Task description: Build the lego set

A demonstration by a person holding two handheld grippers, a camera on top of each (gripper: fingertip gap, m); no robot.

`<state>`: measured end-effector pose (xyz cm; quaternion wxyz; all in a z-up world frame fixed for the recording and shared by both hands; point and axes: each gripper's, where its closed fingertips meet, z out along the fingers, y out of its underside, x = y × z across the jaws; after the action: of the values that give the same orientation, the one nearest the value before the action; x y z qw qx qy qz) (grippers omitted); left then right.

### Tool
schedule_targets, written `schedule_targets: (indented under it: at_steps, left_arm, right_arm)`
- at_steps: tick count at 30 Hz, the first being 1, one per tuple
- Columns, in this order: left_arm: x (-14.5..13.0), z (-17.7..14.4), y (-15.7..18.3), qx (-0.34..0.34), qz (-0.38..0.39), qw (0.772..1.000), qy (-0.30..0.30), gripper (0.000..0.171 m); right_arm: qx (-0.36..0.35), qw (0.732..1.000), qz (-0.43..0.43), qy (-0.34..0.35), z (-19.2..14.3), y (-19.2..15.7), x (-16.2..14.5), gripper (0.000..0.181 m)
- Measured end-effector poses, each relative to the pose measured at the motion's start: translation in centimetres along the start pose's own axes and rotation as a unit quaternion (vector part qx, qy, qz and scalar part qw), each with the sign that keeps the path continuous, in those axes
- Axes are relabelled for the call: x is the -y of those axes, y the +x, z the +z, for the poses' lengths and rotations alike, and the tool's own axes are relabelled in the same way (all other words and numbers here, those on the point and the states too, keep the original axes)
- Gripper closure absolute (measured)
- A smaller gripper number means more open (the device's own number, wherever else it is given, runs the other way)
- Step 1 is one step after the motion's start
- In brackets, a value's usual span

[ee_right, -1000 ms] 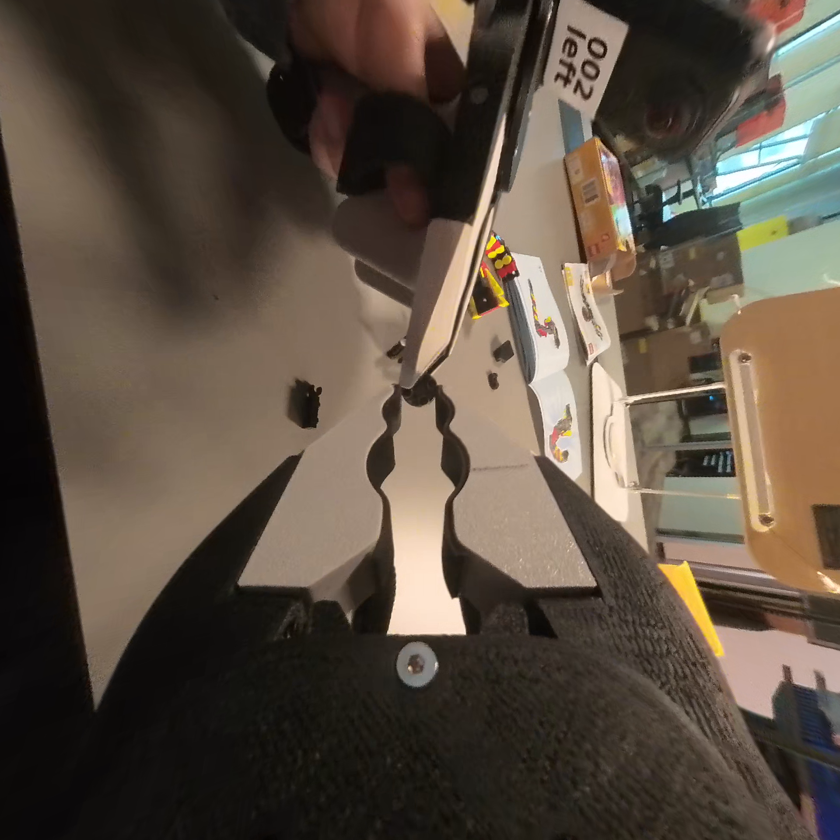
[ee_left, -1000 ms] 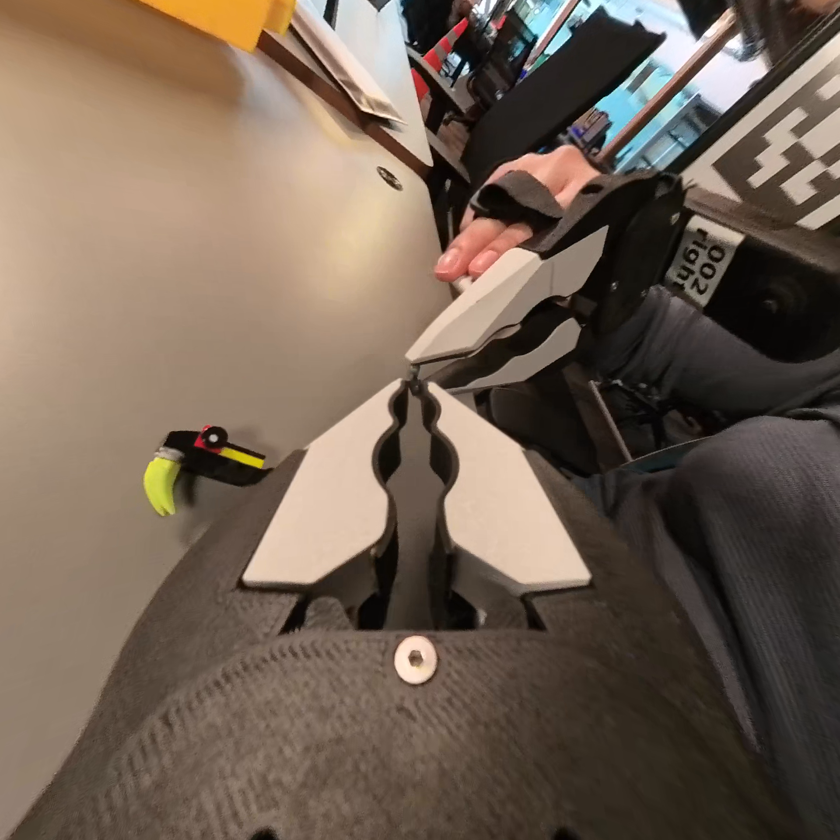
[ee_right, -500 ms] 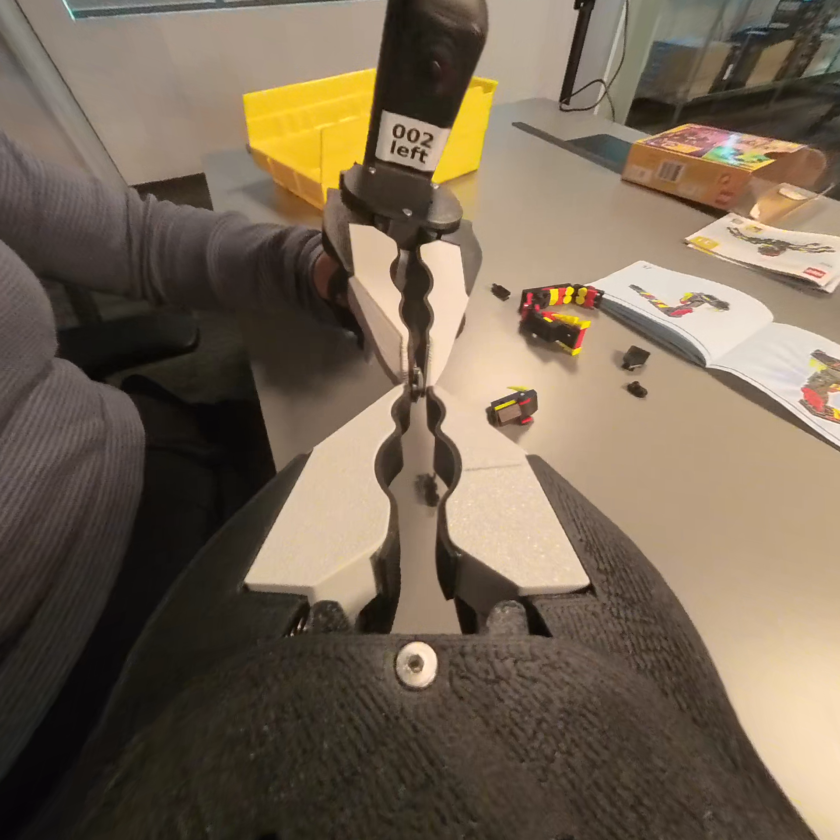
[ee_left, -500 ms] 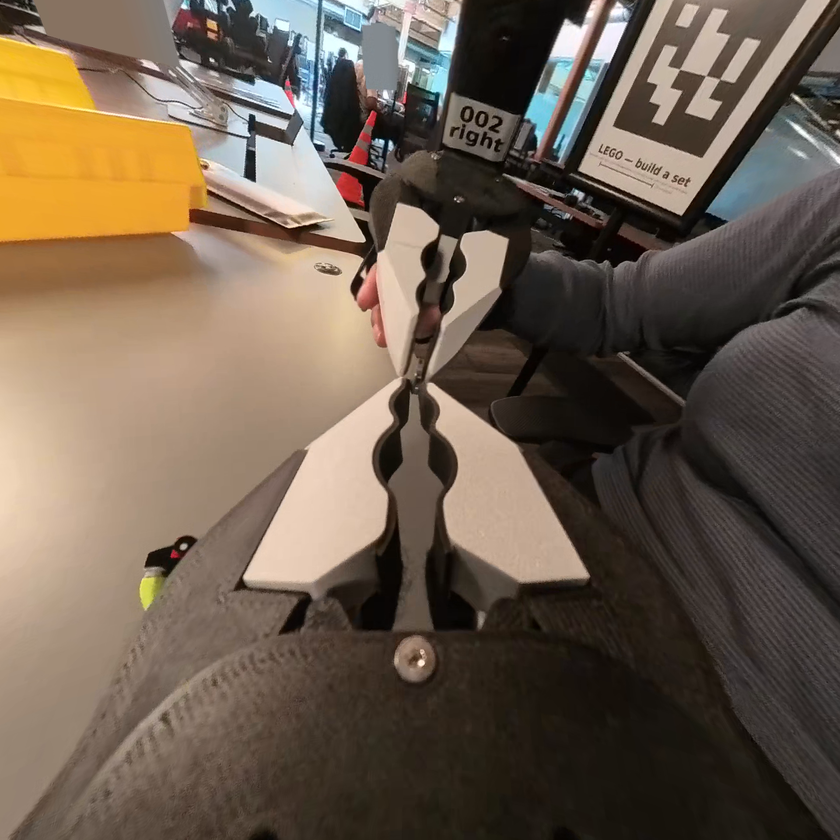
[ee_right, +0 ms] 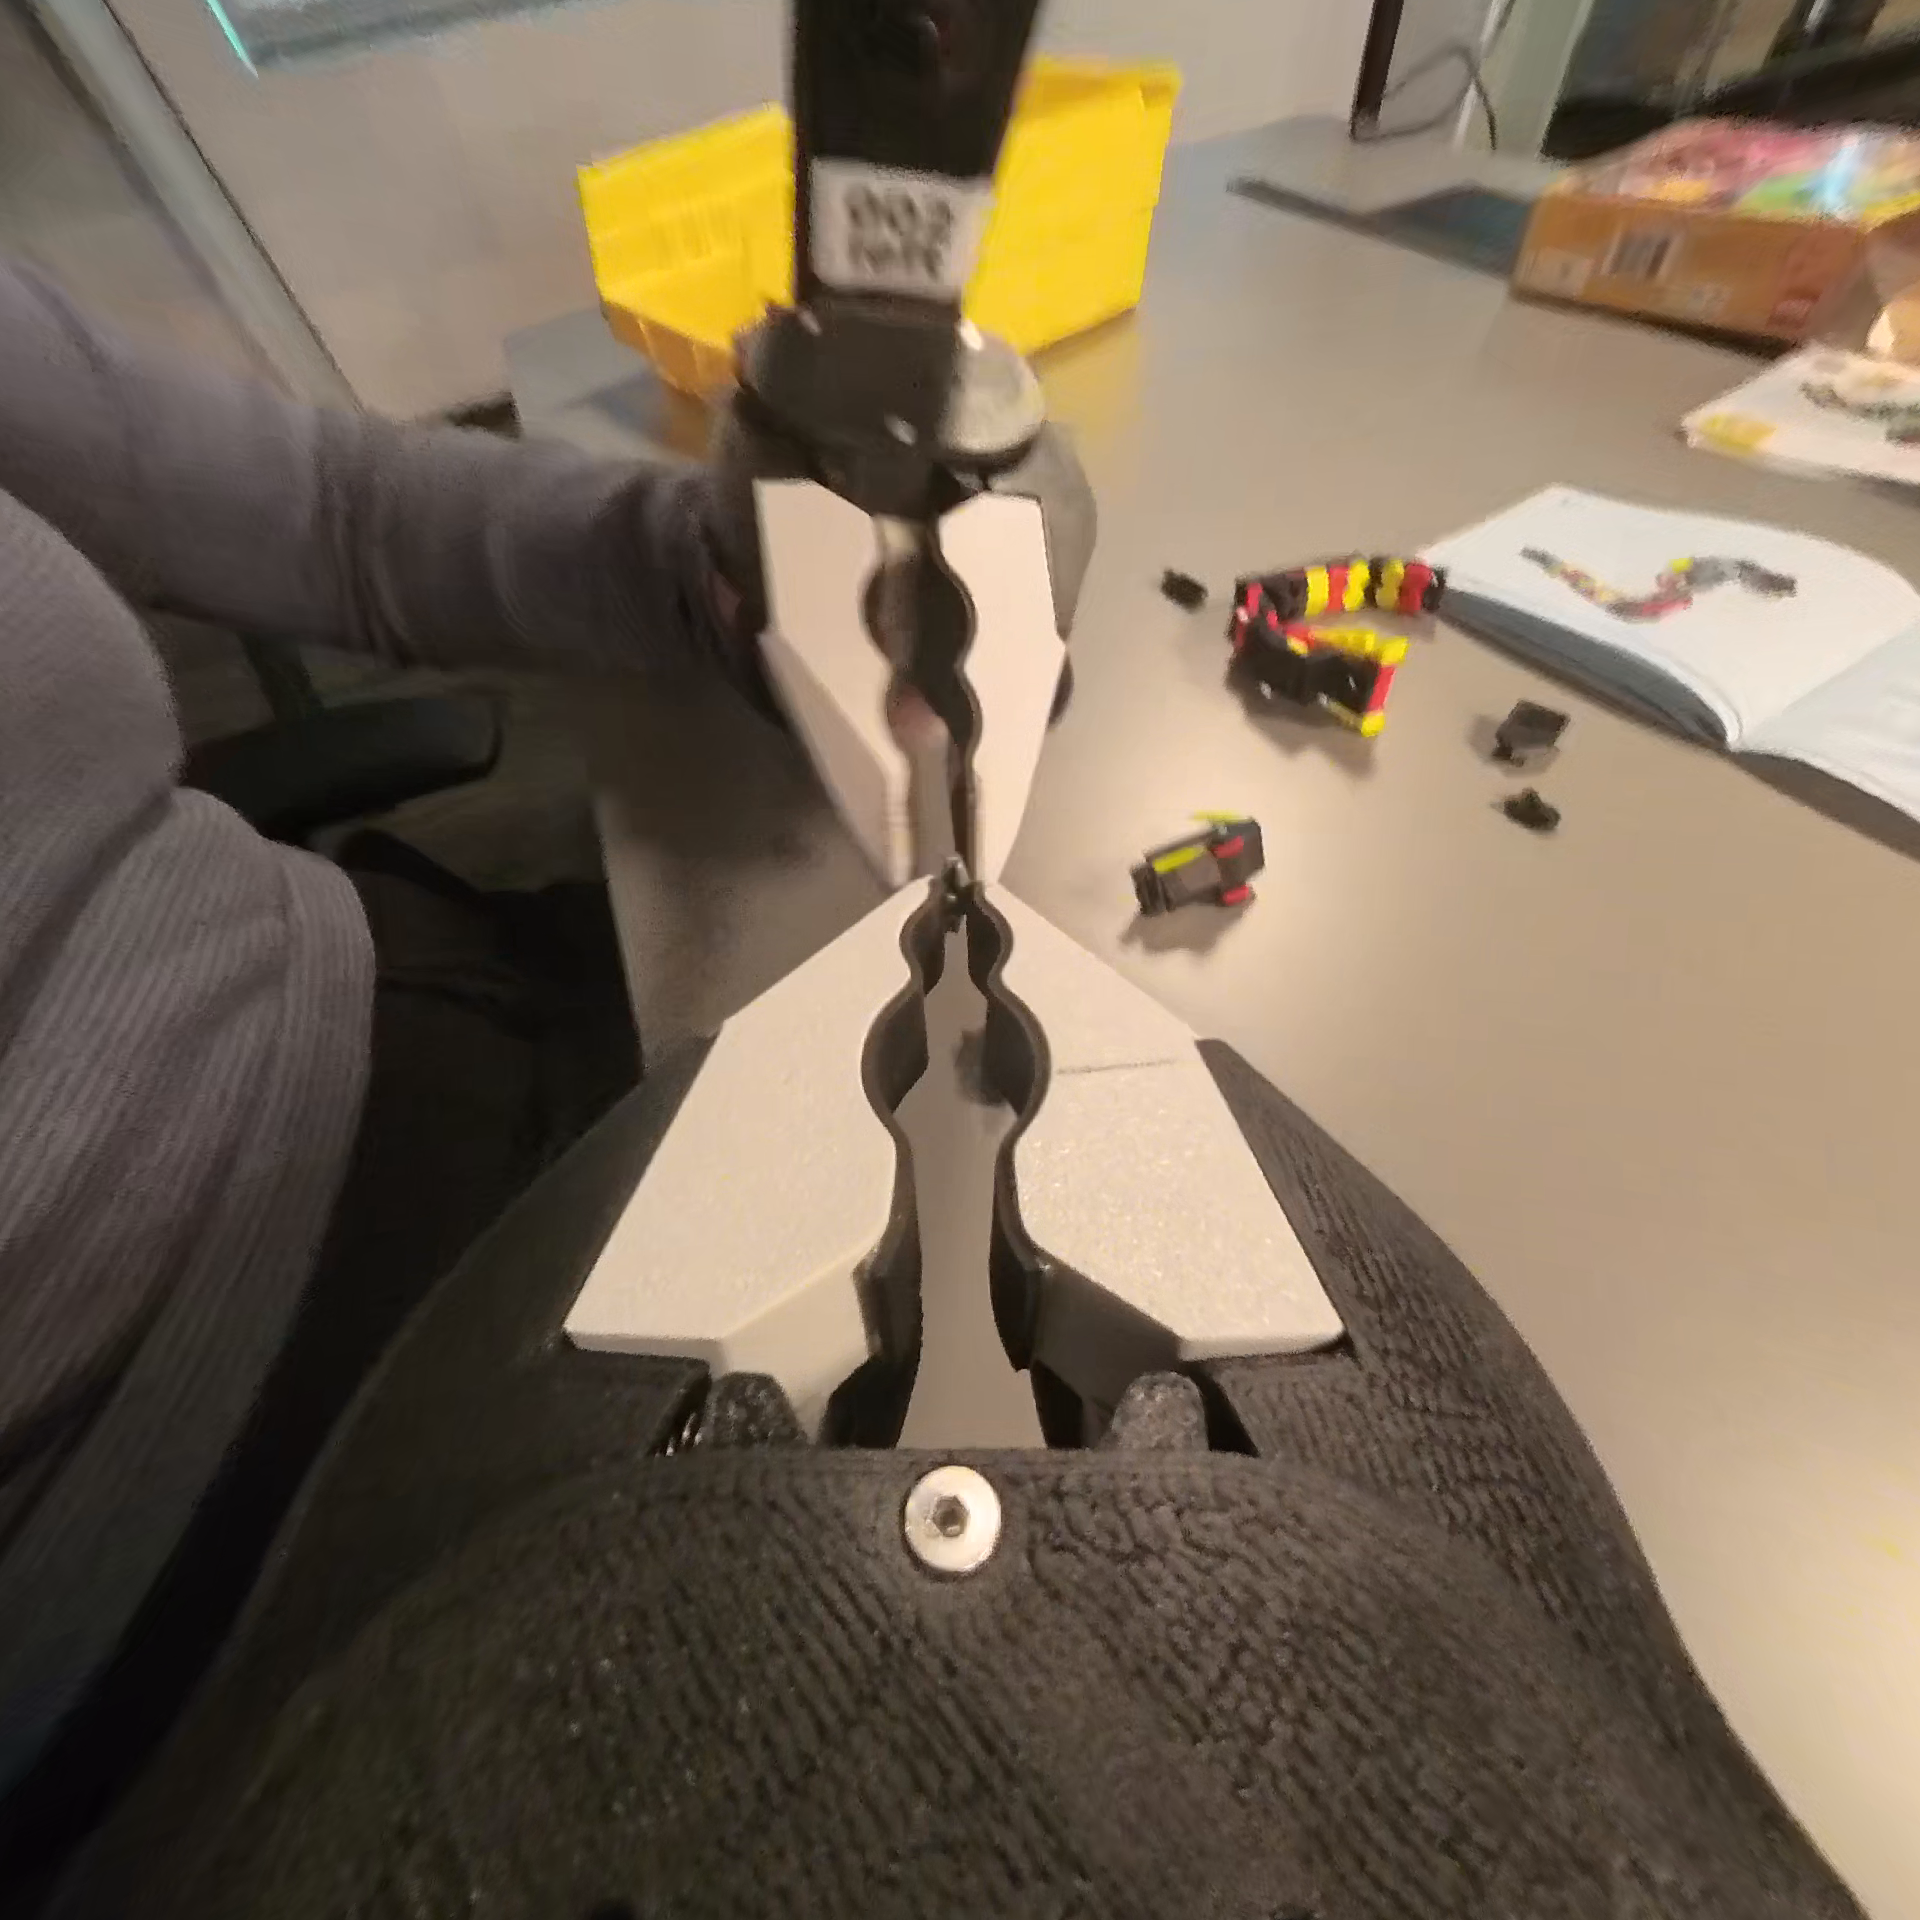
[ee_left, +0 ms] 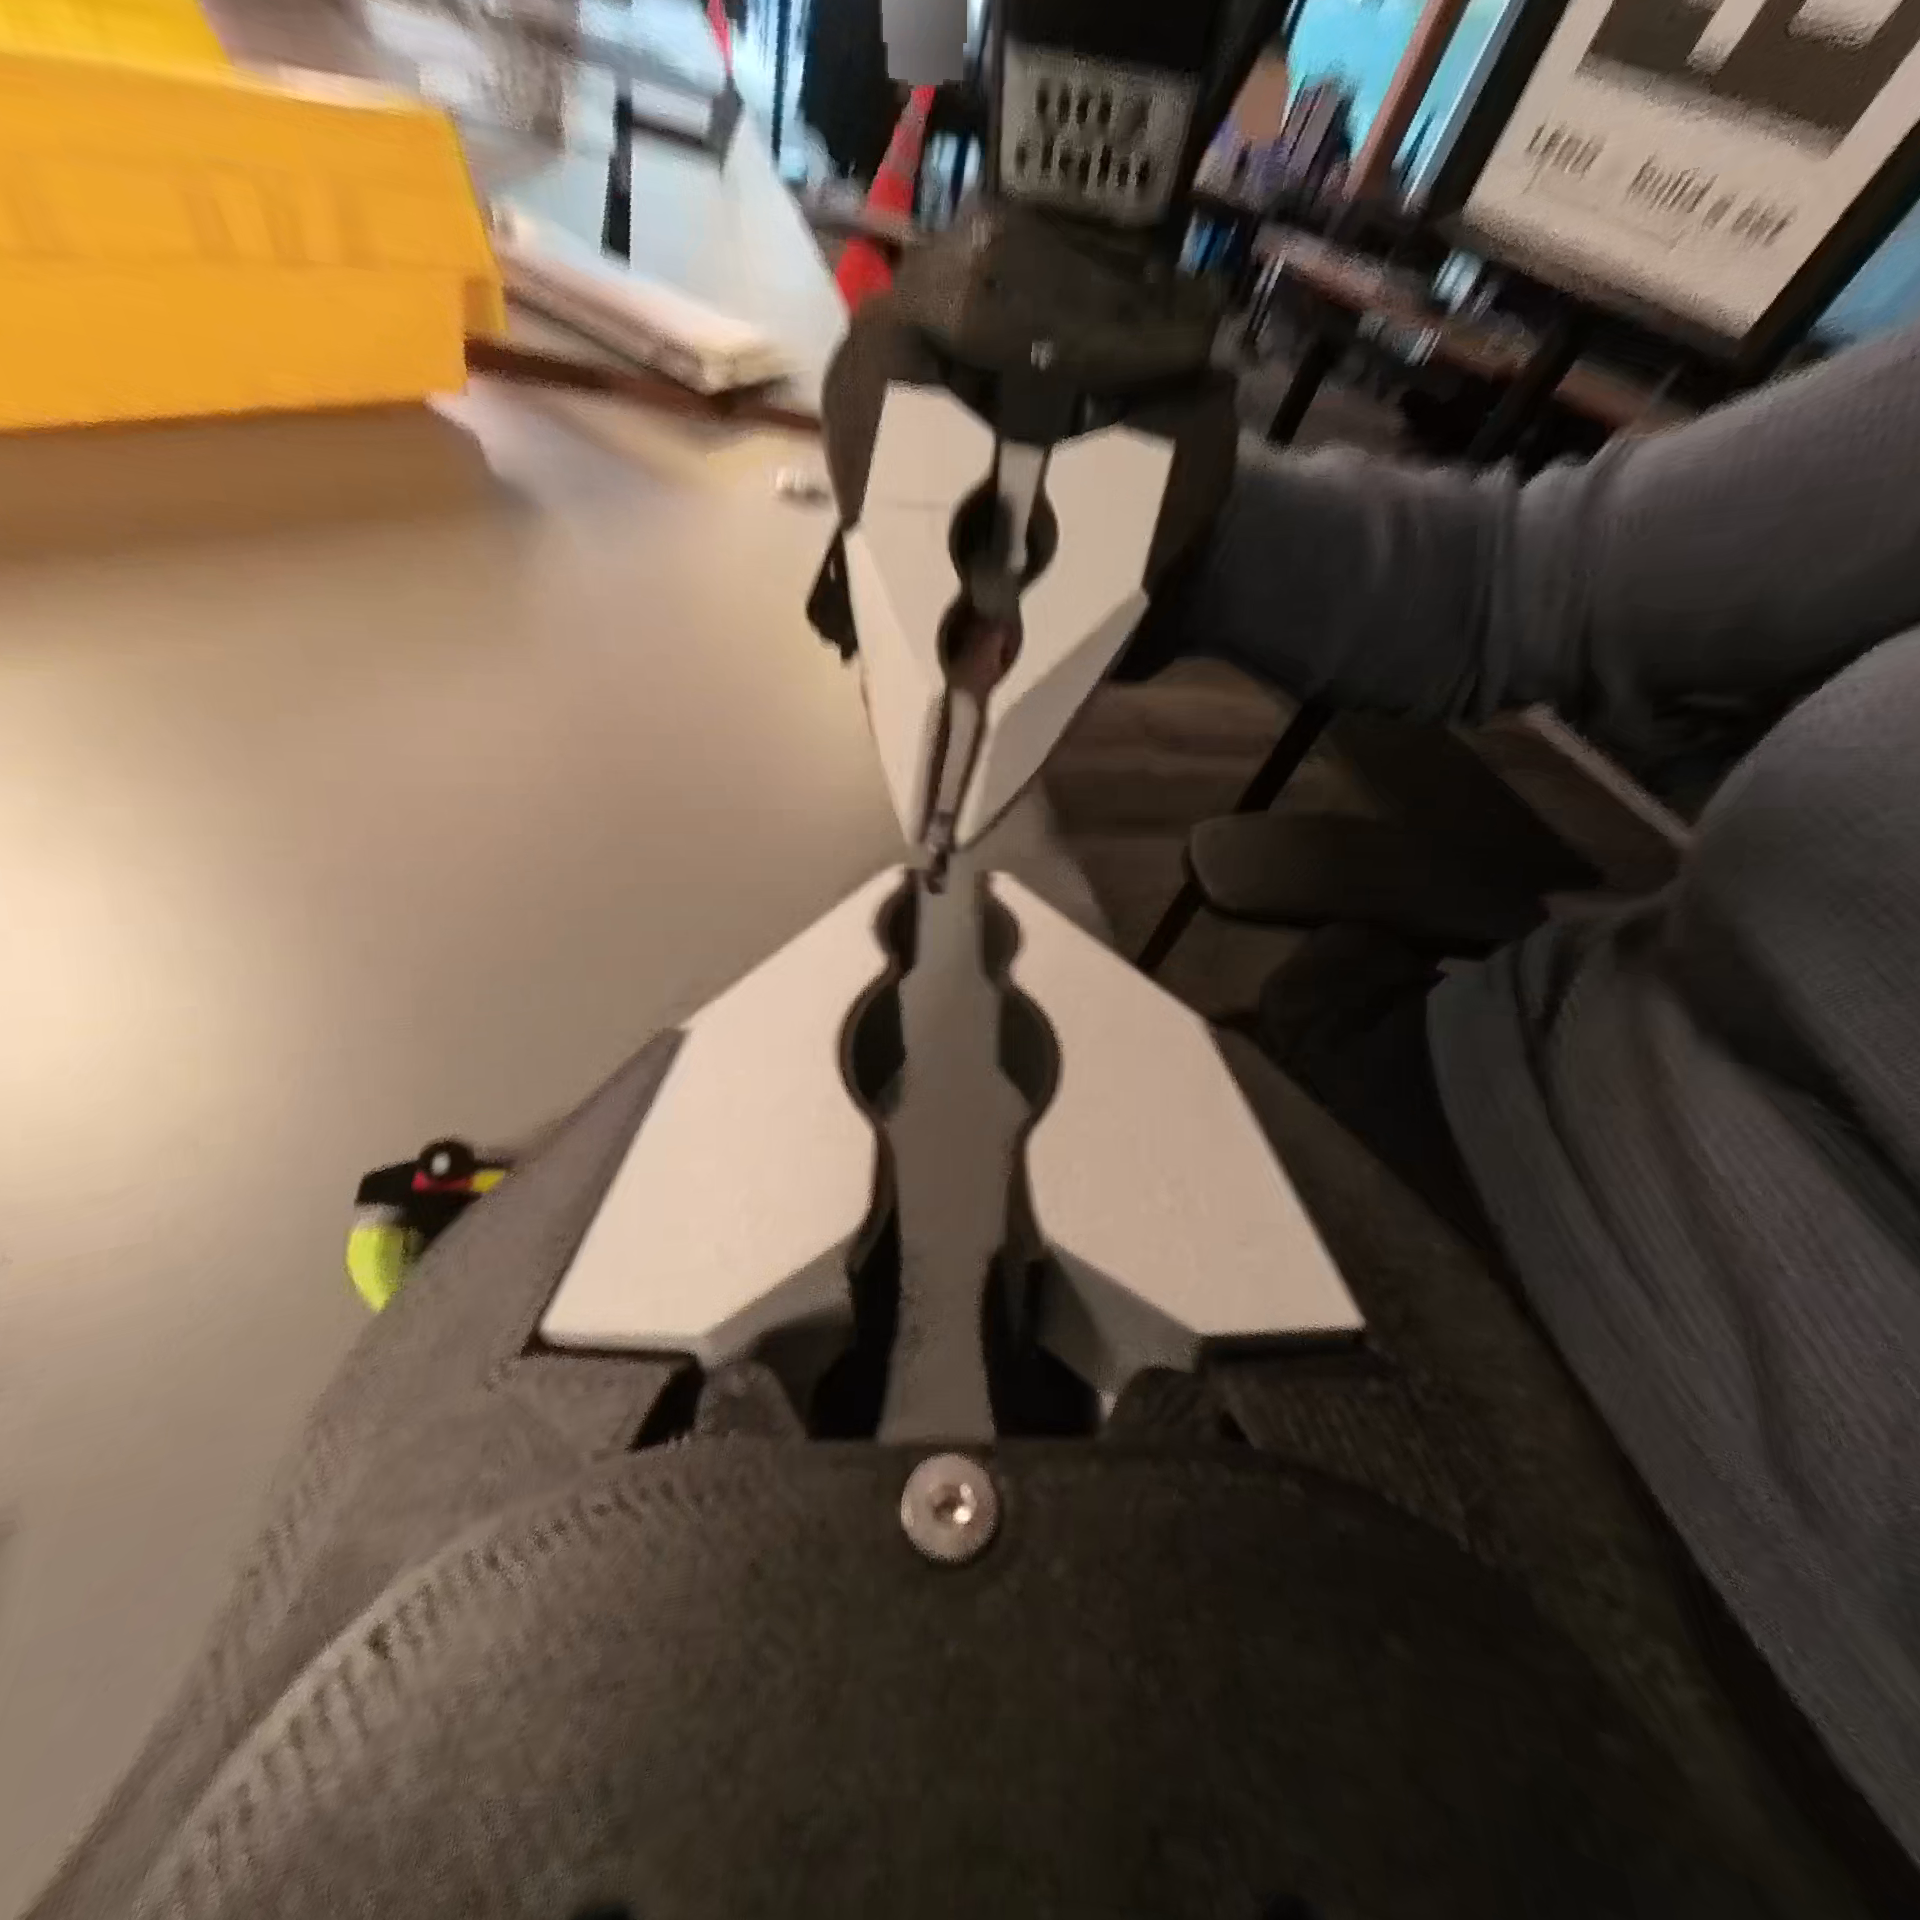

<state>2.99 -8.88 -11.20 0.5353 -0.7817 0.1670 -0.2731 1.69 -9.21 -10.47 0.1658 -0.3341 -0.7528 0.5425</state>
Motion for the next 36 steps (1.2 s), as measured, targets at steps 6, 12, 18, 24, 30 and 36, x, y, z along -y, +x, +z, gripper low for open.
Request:
schedule_targets:
  at_steps: [6,12,18,24,30,36]
  left_arm:
    - [-5.7,0.2,-2.1,0.087,0.075,0.977,-0.179,0.131]
    - [-6.7,0.5,-2.0,0.064,0.069,0.975,-0.203,0.144]
    - [-6.7,0.6,-1.9,0.053,0.064,0.976,-0.203,0.149]
    - [-6.7,0.9,-2.0,0.044,0.073,0.975,-0.206,0.155]
    - [-6.6,1.0,-2.2,0.038,0.075,0.974,-0.208,0.159]
    - [-6.5,1.1,-2.6,0.042,0.075,0.974,-0.210,0.166]
  right_arm:
    - [-0.028,0.994,-0.004,-0.105,0.9,2.0,-4.8,0.179]
    - [-0.001,0.992,0.021,-0.124,1.6,2.8,-6.2,0.179]
    - [0.017,0.990,0.044,-0.130,1.8,2.8,-6.3,0.179]
    - [0.019,0.990,0.037,-0.131,1.8,2.7,-6.4,0.180]
    - [0.025,0.990,0.028,-0.133,2.0,2.4,-6.3,0.179]
    - [0.029,0.990,0.028,-0.136,2.2,2.2,-6.3,0.179]
